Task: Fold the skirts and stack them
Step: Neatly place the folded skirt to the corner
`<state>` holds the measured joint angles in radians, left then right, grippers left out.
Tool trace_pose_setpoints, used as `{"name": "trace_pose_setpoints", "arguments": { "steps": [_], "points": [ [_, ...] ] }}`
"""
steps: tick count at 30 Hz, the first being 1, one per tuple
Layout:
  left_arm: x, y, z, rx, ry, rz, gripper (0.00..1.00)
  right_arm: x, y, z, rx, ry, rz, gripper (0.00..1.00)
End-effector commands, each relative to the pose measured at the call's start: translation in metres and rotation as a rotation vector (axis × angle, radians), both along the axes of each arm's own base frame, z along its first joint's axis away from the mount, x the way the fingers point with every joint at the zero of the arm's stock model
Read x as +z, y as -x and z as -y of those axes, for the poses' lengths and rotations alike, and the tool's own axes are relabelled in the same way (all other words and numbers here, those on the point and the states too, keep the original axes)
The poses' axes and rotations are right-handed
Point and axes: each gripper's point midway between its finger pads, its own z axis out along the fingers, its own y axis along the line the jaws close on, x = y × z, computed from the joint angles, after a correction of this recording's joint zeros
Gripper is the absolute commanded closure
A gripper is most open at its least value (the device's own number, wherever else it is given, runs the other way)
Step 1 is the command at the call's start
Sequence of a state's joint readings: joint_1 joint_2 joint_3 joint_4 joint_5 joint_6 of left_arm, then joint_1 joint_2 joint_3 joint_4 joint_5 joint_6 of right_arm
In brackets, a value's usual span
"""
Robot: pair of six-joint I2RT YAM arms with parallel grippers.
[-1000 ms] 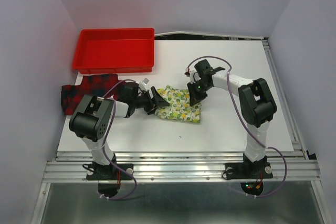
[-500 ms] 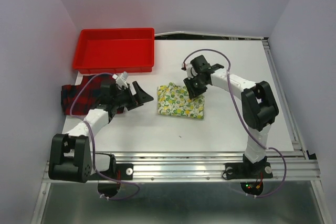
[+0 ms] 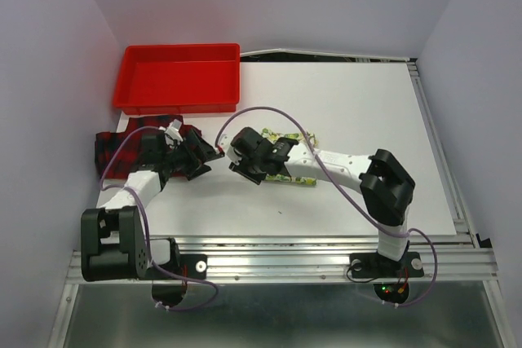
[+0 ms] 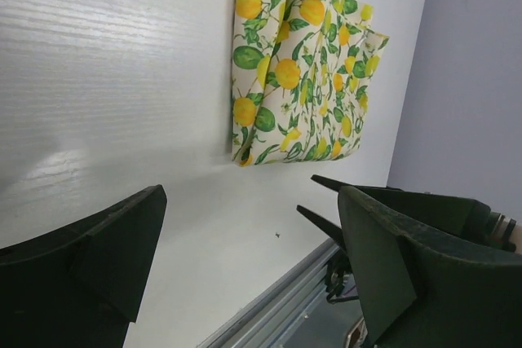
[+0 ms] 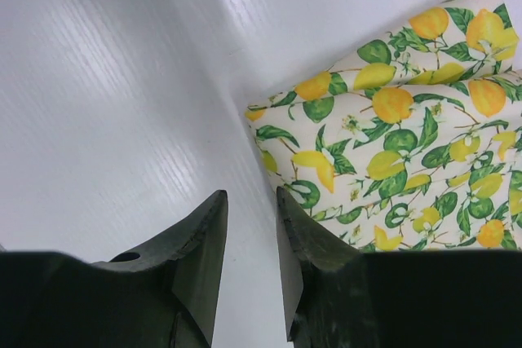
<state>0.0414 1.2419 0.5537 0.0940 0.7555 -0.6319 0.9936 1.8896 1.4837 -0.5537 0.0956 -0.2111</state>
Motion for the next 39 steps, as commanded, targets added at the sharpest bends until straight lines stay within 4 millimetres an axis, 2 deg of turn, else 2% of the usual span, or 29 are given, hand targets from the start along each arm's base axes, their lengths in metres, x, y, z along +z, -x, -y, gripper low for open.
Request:
{"name": "trace_pose_setpoints", "arguments": {
  "steps": [1, 2, 4, 5, 12, 14, 15, 16, 18, 19, 20, 24, 25, 29, 33, 34, 39],
  "points": [
    [-0.006, -0.001, -0.003, 0.017, 0.037, -0.06, 0.02, -0.013, -0.022, -0.006, -0.058, 0.007, 0.106, 0.64],
    [-0.007, -0.002, -0.004, 0.023, 0.043, -0.069, 0.02, -0.013, -0.027, -0.009, -0.066, -0.002, 0.132, 0.64],
    [-0.008, -0.004, -0.005, 0.027, 0.042, -0.072, 0.02, -0.022, -0.021, -0.013, -0.042, 0.022, 0.17, 0.62],
    [-0.01, -0.005, -0.005, 0.024, 0.042, -0.078, 0.02, -0.022, -0.026, -0.016, -0.028, 0.015, 0.204, 0.62],
    [-0.013, -0.01, -0.007, 0.033, 0.032, -0.091, 0.02, -0.052, -0.019, -0.015, 0.026, 0.078, 0.225, 0.6],
    [-0.017, -0.01, -0.009, 0.039, 0.029, -0.103, 0.02, -0.06, -0.019, -0.014, 0.027, 0.091, 0.222, 0.62],
    [-0.019, -0.01, -0.008, 0.038, 0.028, -0.112, 0.02, -0.063, -0.018, -0.013, 0.026, 0.093, 0.222, 0.67],
    [-0.022, -0.01, -0.008, 0.039, 0.03, -0.127, 0.02, -0.062, -0.018, -0.012, 0.021, 0.088, 0.221, 0.78],
    [-0.024, -0.01, -0.007, 0.035, 0.031, -0.135, 0.02, -0.057, -0.018, -0.013, 0.014, 0.076, 0.225, 0.89],
    [-0.023, -0.012, -0.004, 0.023, 0.027, -0.133, 0.02, -0.048, -0.02, -0.014, 0.005, 0.058, 0.239, 0.97],
    [-0.024, -0.012, -0.001, 0.014, 0.025, -0.141, 0.02, -0.044, -0.021, -0.015, -0.001, 0.05, 0.247, 0.99],
    [-0.023, -0.019, 0.01, -0.009, 0.02, -0.151, 0.02, -0.019, -0.023, -0.019, -0.001, 0.003, 0.278, 0.99],
    [-0.028, -0.017, 0.021, -0.036, 0.006, -0.162, 0.02, -0.016, -0.022, -0.02, 0.008, -0.011, 0.274, 0.99],
    [-0.037, -0.026, 0.03, -0.048, -0.001, -0.185, 0.02, 0.006, -0.019, -0.023, 0.019, -0.061, 0.284, 0.99],
    [-0.037, -0.034, 0.046, -0.082, 0.012, -0.166, 0.02, 0.005, -0.015, -0.019, 0.034, -0.059, 0.277, 0.99],
    [-0.032, -0.041, 0.052, -0.094, 0.022, -0.129, 0.02, 0.007, -0.013, -0.019, 0.041, -0.068, 0.273, 0.99],
    [-0.014, -0.041, 0.087, -0.161, 0.12, -0.063, 0.02, 0.002, -0.011, -0.018, 0.051, -0.057, 0.268, 0.99]
  ]
}}
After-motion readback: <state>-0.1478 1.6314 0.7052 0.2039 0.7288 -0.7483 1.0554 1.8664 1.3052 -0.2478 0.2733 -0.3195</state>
